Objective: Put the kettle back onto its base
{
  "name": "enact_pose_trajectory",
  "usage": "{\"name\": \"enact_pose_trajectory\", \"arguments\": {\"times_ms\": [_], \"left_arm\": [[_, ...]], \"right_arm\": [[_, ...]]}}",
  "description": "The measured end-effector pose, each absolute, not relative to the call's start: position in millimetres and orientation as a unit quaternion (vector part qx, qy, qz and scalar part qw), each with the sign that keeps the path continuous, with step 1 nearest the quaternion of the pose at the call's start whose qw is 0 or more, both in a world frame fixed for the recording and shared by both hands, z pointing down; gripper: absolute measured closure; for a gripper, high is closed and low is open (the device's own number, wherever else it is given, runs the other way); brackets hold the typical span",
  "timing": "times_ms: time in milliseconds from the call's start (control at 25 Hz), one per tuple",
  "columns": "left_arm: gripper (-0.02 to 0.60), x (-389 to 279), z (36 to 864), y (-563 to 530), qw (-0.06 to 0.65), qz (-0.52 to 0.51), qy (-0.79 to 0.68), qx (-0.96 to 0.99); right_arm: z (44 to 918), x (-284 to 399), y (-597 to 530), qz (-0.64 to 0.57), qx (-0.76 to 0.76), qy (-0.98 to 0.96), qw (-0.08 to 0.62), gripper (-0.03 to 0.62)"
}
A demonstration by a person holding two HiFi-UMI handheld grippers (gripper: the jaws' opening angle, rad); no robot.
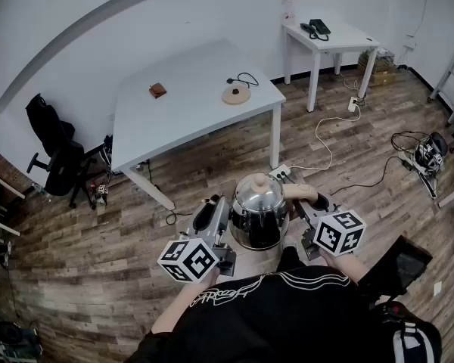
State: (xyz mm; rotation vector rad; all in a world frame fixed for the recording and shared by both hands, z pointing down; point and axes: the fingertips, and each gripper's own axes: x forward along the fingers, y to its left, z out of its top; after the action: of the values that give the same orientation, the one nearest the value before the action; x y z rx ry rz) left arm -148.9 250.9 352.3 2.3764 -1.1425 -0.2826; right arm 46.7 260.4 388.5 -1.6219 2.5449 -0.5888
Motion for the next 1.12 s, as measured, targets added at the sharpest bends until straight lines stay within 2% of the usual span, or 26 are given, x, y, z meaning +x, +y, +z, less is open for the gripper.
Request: {"name": "enact_pose_trajectory", "arguments": {"times_ms": [360,880,1120], "left_arm": [[0.483,-115,377,191,0.248,-0.088,-0.426,0.865],[0.483,10,359,18,0.245,-0.085,-0.426,0.867],[0.483,21,359,-8,0.247,-0.085,-0.442,0.858]], "right_arm": [[418,80,199,-0.209,-0.522,0.826,0.04,0.486],[401,205,28,-0.21,-0.528,0.822,0.047,0.486],[397,217,-10,-0.204,-0.51,0.834,0.043,0.484]]}}
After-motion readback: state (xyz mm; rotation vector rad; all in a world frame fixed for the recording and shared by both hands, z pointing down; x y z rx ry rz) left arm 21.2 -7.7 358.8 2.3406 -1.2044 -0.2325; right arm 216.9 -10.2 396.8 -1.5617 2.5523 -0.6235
